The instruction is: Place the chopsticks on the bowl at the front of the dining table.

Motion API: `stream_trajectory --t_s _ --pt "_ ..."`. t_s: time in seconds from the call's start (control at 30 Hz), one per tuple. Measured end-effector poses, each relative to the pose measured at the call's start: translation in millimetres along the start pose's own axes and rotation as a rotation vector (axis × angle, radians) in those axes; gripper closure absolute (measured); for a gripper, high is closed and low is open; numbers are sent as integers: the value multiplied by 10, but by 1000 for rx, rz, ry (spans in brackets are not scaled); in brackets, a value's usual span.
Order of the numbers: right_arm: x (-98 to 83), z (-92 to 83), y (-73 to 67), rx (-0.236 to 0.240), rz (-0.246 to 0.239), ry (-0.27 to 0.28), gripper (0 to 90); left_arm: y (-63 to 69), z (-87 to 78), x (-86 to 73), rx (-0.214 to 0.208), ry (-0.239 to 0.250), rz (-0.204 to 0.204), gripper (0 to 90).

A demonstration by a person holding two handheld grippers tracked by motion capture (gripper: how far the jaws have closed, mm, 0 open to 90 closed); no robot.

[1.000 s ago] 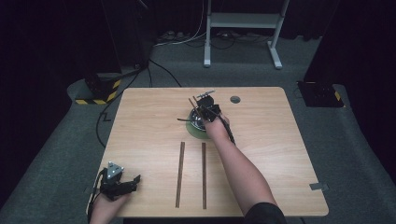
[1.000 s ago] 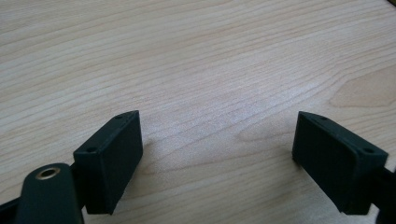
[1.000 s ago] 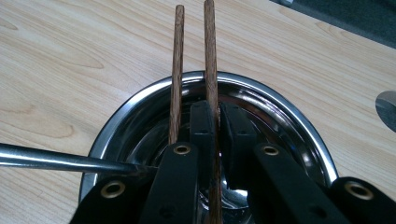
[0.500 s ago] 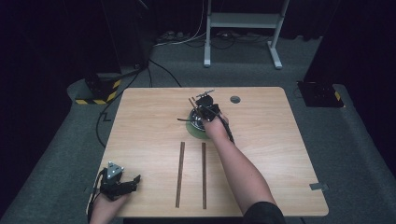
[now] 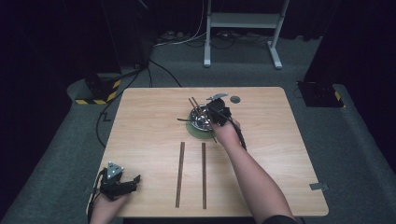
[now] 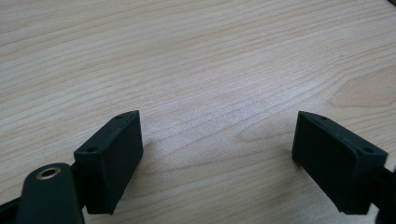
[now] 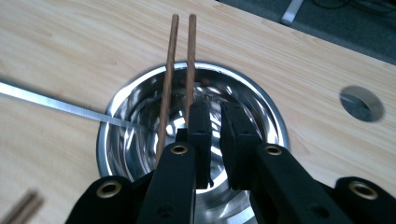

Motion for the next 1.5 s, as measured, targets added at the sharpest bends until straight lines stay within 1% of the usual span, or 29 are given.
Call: stream_trajectory --t_s 0.07,0.1,0.13,0.17,0.2,0.27,0.33,0.37,0.4,0.43,0.47,0.5,0.53,0.6,0.63,0.67,0.7,0.8,0.87,0.9,0.93,1.0,1.03,1.13,1.17,1.3,1.33,1.37,1.5 --pt "-96 -131 43 8 -18 19 837 9 -4 3 -1 4 7 218" --pt "-145 -196 64 12 -28 23 838 16 1 6 1 14 0 230" --pt "-196 -252 80 10 -42 33 838 20 -1 10 -3 16 2 256" --pt "-247 -309 91 14 -45 37 837 20 -1 15 -5 19 7 286" --pt "-298 -354 108 15 -51 48 838 18 -1 17 -1 19 1 304" --pt "-400 -431 131 42 -60 61 837 3 -3 31 12 11 -8 353" --pt "-494 -481 148 45 -66 67 838 -2 -1 55 21 -11 -13 395" --pt "-535 -498 160 53 -64 69 840 6 3 73 18 -24 -29 418" --pt "-574 -512 170 58 -61 72 841 29 18 101 8 -28 -42 436" --pt "-615 -534 178 61 -54 76 841 47 28 121 4 -29 -41 450" --pt "-634 -547 182 63 -51 81 841 81 44 151 -3 -30 -38 465" --pt "-659 -562 187 61 -40 86 840 124 66 188 -11 -29 -25 486" --pt "-681 -577 195 65 -41 87 836 173 89 239 -13 -26 -10 506" --pt "-716 -602 209 65 -37 98 819 272 139 364 -13 -7 41 554" --pt "-732 -611 220 67 -31 105 815 330 167 436 -14 3 51 576" --pt "-747 -623 230 71 -22 103 815 400 205 531 -24 19 64 596" --pt "-760 -638 247 71 -17 103 815 440 228 588 -30 28 71 613" --pt "-770 -662 286 73 -3 112 818 598 344 806 -50 67 74 647" --pt "-768 -677 304 76 -1 120 822 693 438 925 -53 81 79 672" --pt "-769 -686 310 80 1 118 822 732 484 977 -58 87 88 681" --pt "-770 -686 313 80 3 120 824 775 531 1028 -63 97 78 694" --pt "-772 -687 325 82 5 121 828 847 615 1119 -70 112 73 713" --pt "-773 -687 329 84 6 118 828 878 653 1156 -69 113 83 723" --pt "-778 -684 335 87 8 118 827 975 763 1243 -70 124 93 735" --pt "-778 -683 336 87 9 119 827 1007 796 1264 -71 127 85 737" --pt "-770 -685 322 91 15 126 824 1119 916 1342 -80 147 79 734" --pt "-768 -684 322 94 7 129 820 1140 946 1360 -77 146 80 724" --pt "-766 -678 315 93 8 133 816 1169 982 1378 -80 152 68 724" --pt "-771 -649 306 87 9 129 788 1258 1107 1444 -91 155 56 724"
Point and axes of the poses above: each handheld gripper's, and its own axes: z roughly forward along the jaws, x roughly out of its top, y roughly to its right, the point moved 5 cm from there along z, roughly forward along the jaws, and after that the axes turned 11 degrees about y, right-handed, at the moved point
